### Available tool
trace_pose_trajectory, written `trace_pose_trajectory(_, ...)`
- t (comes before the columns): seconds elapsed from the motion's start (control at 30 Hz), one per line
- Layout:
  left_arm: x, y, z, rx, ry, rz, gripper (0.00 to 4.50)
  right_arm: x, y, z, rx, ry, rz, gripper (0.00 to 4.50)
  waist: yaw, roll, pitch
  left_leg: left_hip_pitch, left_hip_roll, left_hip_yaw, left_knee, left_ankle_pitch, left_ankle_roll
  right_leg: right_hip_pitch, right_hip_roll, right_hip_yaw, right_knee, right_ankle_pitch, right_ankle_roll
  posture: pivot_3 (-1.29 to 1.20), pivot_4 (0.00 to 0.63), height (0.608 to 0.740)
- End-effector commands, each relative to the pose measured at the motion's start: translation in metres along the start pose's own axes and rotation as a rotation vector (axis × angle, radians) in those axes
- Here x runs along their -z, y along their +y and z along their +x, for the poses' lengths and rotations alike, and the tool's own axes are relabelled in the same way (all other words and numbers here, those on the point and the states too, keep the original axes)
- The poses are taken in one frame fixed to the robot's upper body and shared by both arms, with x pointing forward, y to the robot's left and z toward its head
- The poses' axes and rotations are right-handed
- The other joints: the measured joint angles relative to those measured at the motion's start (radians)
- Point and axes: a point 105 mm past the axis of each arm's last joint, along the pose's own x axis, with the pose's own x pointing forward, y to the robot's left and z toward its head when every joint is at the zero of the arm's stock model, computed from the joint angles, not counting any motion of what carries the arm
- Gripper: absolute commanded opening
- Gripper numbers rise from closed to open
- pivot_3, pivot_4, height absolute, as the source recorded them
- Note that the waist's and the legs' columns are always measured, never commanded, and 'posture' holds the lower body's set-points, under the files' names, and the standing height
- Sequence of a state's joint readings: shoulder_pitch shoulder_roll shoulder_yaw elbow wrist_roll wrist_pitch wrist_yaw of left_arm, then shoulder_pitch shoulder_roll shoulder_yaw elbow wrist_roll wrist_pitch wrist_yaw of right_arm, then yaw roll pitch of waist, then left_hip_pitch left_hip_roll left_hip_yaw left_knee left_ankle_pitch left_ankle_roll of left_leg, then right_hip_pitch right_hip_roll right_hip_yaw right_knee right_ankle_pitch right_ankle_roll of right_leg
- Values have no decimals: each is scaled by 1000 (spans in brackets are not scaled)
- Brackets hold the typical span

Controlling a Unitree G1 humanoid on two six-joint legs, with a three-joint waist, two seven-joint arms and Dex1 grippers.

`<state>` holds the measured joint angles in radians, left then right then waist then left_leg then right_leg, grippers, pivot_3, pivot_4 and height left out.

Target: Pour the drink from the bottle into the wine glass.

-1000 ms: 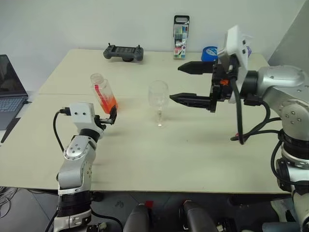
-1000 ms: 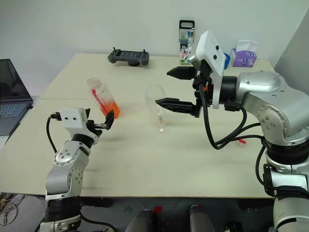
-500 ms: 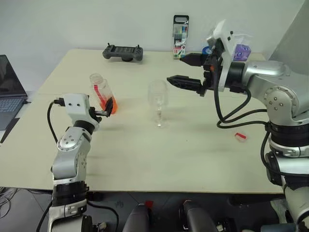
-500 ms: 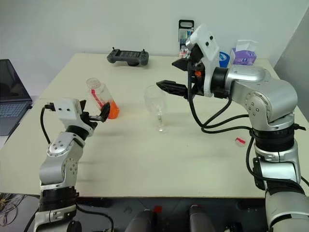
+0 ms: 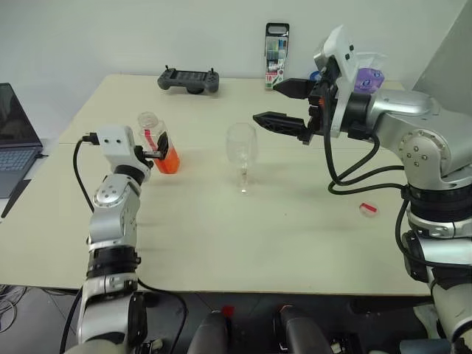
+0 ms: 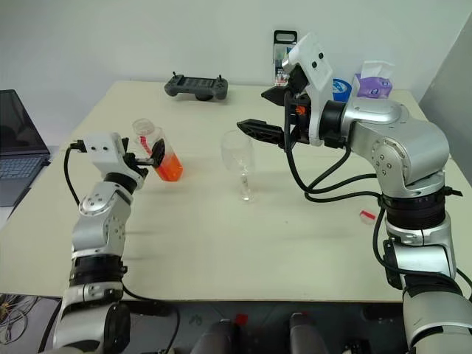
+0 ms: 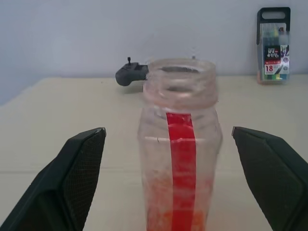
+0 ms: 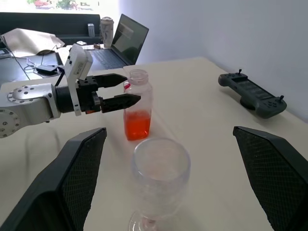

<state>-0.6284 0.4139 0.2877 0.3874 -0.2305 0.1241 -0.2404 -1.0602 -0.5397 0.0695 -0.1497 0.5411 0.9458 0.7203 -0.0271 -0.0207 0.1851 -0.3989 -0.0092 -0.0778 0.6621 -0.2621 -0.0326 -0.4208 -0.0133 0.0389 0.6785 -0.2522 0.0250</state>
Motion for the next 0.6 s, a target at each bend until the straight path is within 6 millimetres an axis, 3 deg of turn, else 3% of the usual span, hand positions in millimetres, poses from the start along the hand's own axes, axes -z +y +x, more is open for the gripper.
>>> trace_pose_trajectory(0.03,-12,2,11,20,-51,22,4500,-9,2,-1,-5,-31,-37,4483,0,0,0,0,0,0,0,0,0,0,0,0,0,0,0,0,150,740)
trace_pose_trajectory(0.27,-9,-2,26,69,-47,24,4500,-7,0,-1,7,-16,-47,4483,-1,0,0,-1,0,0,0,0,0,-1,0,0,0,0,0,0,150,740)
trace_pose_trajectory(0.37,-7,-4,28,83,-47,43,3918,-7,-1,-2,21,-17,-51,4500,-1,0,0,-1,0,0,0,0,0,-1,0,0,0,0,0,0,150,740)
trace_pose_trajectory(0.6,-9,1,30,53,-62,81,1768,-6,-1,-7,41,-15,-43,4500,-1,0,0,-1,0,-1,0,0,0,-1,0,0,0,0,0,0,150,740)
